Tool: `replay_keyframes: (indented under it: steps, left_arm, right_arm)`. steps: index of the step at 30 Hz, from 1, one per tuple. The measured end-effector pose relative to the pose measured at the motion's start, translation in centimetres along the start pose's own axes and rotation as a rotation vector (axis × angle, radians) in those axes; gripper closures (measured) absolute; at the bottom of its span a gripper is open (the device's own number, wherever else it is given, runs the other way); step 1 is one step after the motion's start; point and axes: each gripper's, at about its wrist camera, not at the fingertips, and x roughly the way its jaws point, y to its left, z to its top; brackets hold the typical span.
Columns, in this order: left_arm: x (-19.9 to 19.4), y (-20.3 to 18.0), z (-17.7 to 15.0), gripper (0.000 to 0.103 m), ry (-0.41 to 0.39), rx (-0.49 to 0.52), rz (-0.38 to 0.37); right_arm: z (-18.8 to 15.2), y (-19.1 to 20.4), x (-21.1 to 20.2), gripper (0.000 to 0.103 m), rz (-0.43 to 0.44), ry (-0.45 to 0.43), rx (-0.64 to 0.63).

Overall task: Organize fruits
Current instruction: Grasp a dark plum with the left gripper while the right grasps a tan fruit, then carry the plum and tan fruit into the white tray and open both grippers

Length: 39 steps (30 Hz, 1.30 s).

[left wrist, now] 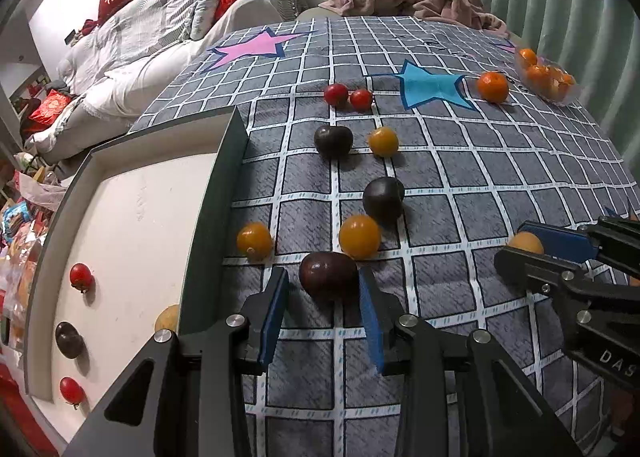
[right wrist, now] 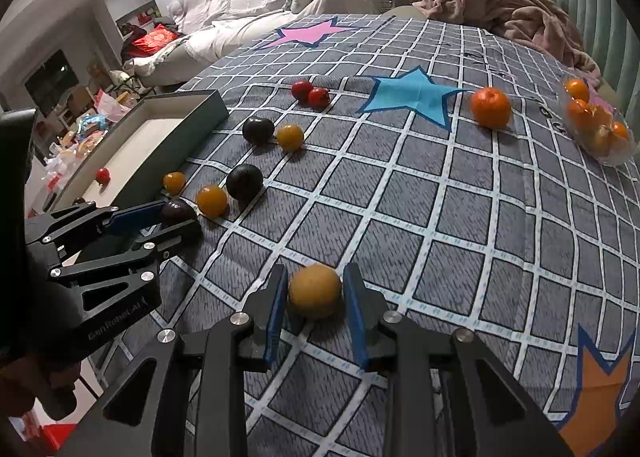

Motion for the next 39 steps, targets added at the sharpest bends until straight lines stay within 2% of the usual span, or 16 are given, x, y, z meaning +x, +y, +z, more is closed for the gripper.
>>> replay_keyframes:
  steps: [2,21,28,32,39]
  left_arm:
    - [0.0,0.2,0.0,0.073,0.001,-0.015,-0.025]
    - [-3.6,0.6,-2.0,0.073,-0.019,-0.062,-0.076]
    - [-4.4,1.0,-2.9,0.073,-0.011,-0.079,-0.07]
    - [-4.7,1.4,-3.3,0.073,-0.011,-0.091,-0.071]
    - [-5.6,2.2,-3.6,0.073,-0.027,-0.113,-0.083]
  right_arm:
    - [-0.1,-0.1,-0.1,0.075,0.013,-0.001,0.017]
    - [-2.1,-0.4,-2.9,0.075,0.043,-0.008,0.08]
    - [-3.0,0.3,-2.0,0.075,0.002,0.031,0.062]
    - [-3.2,0.9,-2.0,0.075,-0.034,0.016,0.038]
    - [-3.0,1.2,-2.6,0.075,-0.028,0.013,0.055]
